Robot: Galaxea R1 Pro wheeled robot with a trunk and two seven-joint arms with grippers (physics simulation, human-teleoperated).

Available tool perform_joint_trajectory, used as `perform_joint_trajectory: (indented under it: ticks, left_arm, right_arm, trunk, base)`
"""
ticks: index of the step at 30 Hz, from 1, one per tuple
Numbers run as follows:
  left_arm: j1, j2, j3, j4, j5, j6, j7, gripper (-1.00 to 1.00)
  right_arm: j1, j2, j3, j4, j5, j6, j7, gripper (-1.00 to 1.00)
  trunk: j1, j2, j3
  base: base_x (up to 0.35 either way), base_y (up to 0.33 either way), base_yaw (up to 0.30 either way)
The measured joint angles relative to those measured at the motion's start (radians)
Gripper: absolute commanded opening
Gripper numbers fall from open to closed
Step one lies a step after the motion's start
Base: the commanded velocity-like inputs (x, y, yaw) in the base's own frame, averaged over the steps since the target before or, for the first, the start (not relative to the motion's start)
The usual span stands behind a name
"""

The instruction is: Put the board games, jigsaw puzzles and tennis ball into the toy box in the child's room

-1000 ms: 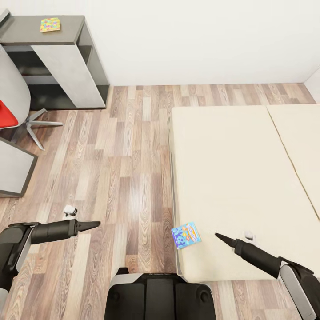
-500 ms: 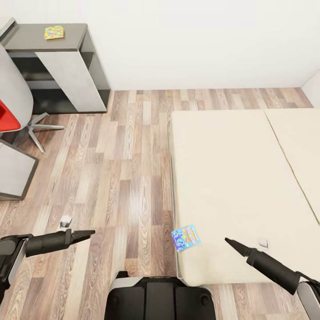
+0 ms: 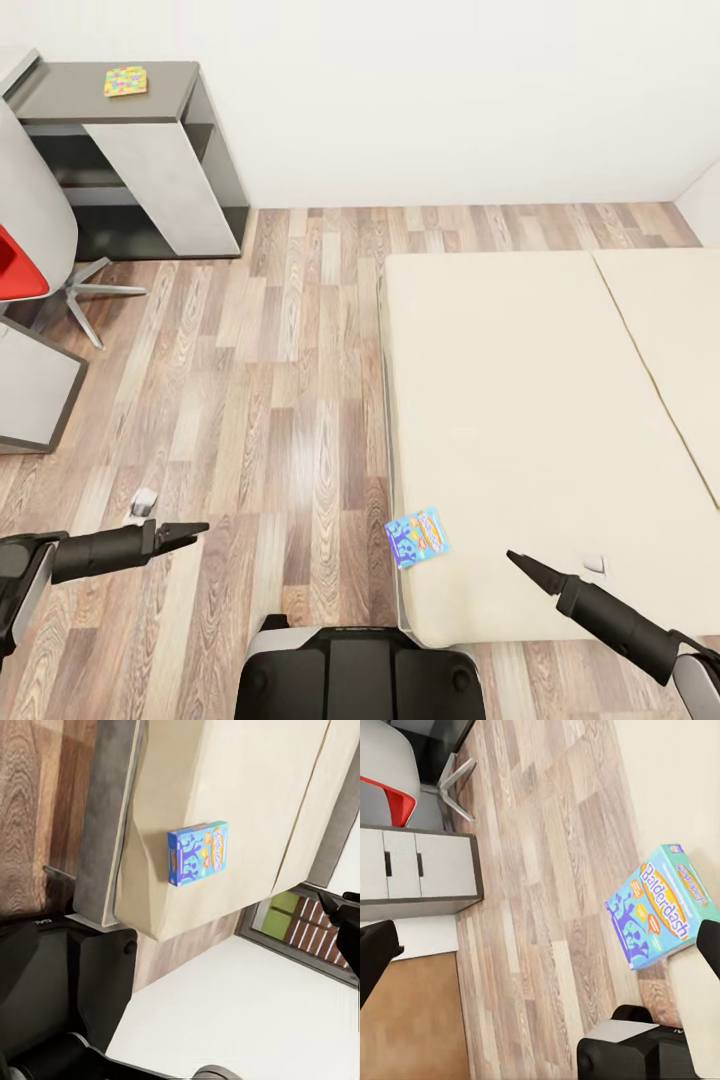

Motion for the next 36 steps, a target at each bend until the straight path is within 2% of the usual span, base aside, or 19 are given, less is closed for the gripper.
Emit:
perform_joint_trajectory:
  ticks: [18, 36]
  left_arm:
    - [0.0, -0.001, -0.001, 0.01, -0.001, -0.001, 0.0, 1.0]
    - [0.0, -0.001, -0.001, 0.01, -0.001, -0.001, 0.002, 1.0]
  right_arm:
    - [0.003, 0.0, -0.001, 0.004, 0.0, 0.0, -0.004, 1.0]
    - [0.004, 0.001, 0.0, 0.01, 0.0, -0.002, -0.001, 1.0]
  trunk:
    - [0.0, 0.0, 0.002]
    - [0.0, 0.0, 0.029]
  base:
    - [0.0, 0.0, 0.0]
    - [0.0, 0.0, 0.0]
